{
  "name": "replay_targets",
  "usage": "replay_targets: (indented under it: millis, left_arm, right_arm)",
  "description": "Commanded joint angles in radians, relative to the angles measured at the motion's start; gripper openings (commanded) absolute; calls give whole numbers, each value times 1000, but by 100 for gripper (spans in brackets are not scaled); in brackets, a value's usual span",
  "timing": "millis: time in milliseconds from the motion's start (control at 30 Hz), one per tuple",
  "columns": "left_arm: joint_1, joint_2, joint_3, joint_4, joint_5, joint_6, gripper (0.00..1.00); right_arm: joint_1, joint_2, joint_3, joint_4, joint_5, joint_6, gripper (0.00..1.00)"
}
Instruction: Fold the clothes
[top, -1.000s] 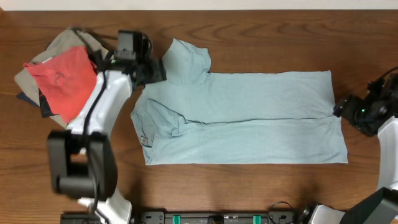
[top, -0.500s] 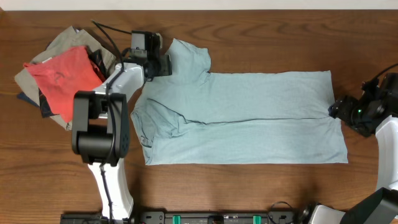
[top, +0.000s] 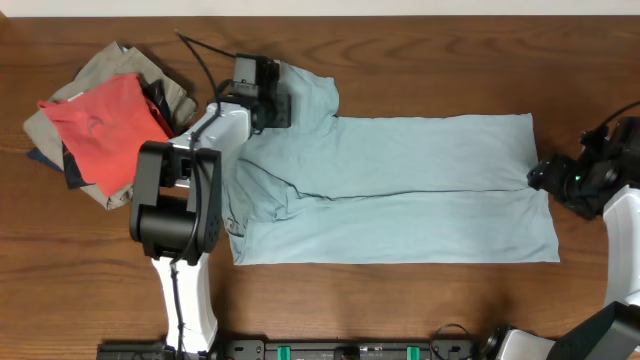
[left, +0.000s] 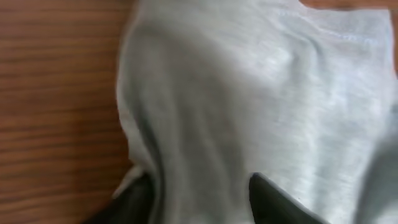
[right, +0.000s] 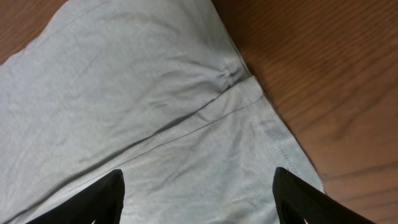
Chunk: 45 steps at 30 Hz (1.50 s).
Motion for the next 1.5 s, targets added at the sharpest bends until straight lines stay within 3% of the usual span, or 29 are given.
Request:
replay_targets:
  millis: [0,100,300,433,700,1033,1333,1467]
  left_arm:
    - [1,32,9,-11,6,20,37]
    - [2,32,9,-11,6,20,35]
    - [2,32,9,-29,6,19,6]
    - [8,14,10,-41,7,13,6]
    - [43,-104,10,-101,24,-191,6]
    - [41,-127,10,-280,117,-208,6]
    - [41,-127,10,-365,117,-207,6]
    - [41,-127,10,-371,117,-207,6]
  right_arm:
    - [11,-3,7,-2,-7,-14,75]
    - [11,-3,7,0,-7,-14,75]
    - [11,-3,7,7,-6,-14,74]
    - [11,3,7,48,-7,-14,73]
    - [15,100,7,195,-7,-15,73]
    - [90,360,7,616,-3,-93,80]
    - [136,575,7,947,24,-13,76]
    - [143,630,7,1036,24,33,69]
